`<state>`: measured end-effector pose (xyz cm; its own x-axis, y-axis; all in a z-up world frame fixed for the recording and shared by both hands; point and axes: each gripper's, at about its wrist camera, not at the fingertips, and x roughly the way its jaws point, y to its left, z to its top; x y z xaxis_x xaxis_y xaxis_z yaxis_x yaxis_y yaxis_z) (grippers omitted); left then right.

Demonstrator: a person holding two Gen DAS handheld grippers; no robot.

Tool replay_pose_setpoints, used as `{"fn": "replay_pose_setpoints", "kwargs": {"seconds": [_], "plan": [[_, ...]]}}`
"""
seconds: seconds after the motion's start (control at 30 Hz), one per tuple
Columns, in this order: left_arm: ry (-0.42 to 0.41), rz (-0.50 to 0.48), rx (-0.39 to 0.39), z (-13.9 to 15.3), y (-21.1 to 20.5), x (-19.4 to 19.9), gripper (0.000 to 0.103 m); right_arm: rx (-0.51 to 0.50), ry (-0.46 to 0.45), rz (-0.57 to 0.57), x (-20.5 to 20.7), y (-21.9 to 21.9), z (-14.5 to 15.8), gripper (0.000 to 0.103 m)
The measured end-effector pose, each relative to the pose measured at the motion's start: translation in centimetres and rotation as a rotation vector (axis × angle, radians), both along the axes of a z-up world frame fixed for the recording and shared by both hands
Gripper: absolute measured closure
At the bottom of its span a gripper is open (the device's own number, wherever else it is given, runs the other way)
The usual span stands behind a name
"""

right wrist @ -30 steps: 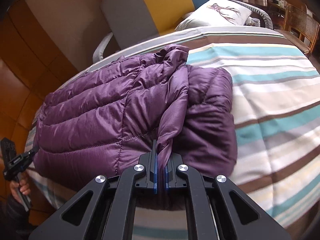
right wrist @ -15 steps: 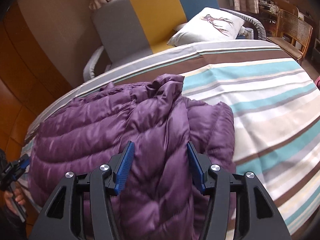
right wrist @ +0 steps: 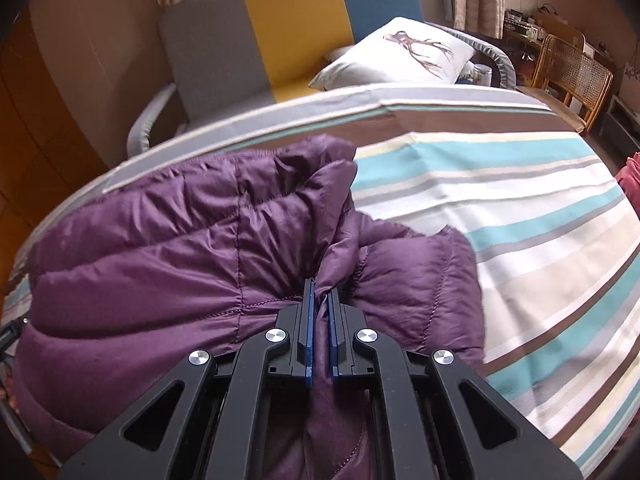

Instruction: Fold large clothes

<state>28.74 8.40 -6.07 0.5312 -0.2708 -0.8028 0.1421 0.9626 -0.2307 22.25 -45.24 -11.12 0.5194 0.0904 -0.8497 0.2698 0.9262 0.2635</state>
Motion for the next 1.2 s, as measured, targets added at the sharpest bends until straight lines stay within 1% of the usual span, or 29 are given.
{"fn": "replay_pose_setpoints", "kwargs": {"seconds": [0.07,0.13,0.23,0.27,0.3,0.33,0.37,0.4,0.47,0.57,0.63,0.73,0.8,0.87,0.97,1.1,1.2], "plan": [[-0.001,0.006,0.004,-0.3,-0.2,0.1,0.087,-0.026,0.008,0.009,0.1,0.6,-1.0,0.097],[-0.009,0.016,0.010,-0.4,-0.1,0.0,0.086,-0.044,0.001,0.008,0.2,0.9,-1.3,0.097],[-0.015,0.043,0.031,0.2,-0.3,-0.6,0.083,-0.022,-0.002,-0.007,0.0,0.5,-1.1,0.097],[-0.022,0.056,0.038,0.6,-0.6,-0.9,0.082,-0.025,-0.003,-0.005,-0.1,0.4,-0.9,0.096],[-0.032,0.069,0.050,1.0,-0.7,-1.2,0.076,-0.031,-0.007,-0.006,-0.2,0.3,-0.6,0.089],[-0.054,0.086,0.059,1.6,-0.7,-1.7,0.069,-0.039,-0.007,-0.013,-0.4,0.4,-0.4,0.085],[-0.072,0.095,0.060,2.1,-1.0,-2.3,0.068,-0.051,-0.014,-0.021,-0.6,0.4,0.0,0.079],[-0.091,0.104,0.067,2.6,-1.1,-2.8,0.067,-0.066,-0.030,-0.029,-0.8,0.5,0.6,0.071],[-0.141,0.114,0.068,4.0,-1.4,-4.0,0.065,-0.091,-0.061,-0.043,-1.3,0.9,1.7,0.060],[-0.183,0.100,0.035,5.4,-2.3,-5.6,0.064,-0.115,-0.115,-0.026,-2.0,2.5,3.6,0.060],[-0.201,0.081,0.015,5.8,-3.2,-6.8,0.059,-0.089,-0.153,0.007,-2.3,4.0,4.7,0.060],[-0.207,0.062,-0.009,5.7,-4.5,-7.9,0.056,-0.043,-0.203,0.075,-2.6,7.2,6.0,0.060],[-0.195,0.050,-0.009,5.0,-5.6,-8.3,0.056,-0.018,-0.227,0.131,-2.7,9.7,6.4,0.060],[-0.178,0.046,0.003,4.1,-6.3,-8.4,0.056,-0.021,-0.228,0.191,-2.6,12.4,6.1,0.060],[-0.164,0.052,0.018,2.9,-6.7,-8.5,0.055,-0.054,-0.206,0.224,-2.2,14.6,4.6,0.060],[-0.159,0.040,0.029,2.0,-6.7,-8.3,0.053,-0.070,-0.166,0.233,-1.4,14.8,2.5,0.060],[-0.155,0.035,0.028,1.4,-6.7,-8.1,0.053,-0.056,-0.154,0.227,-1.1,14.5,1.3,0.060]]}}
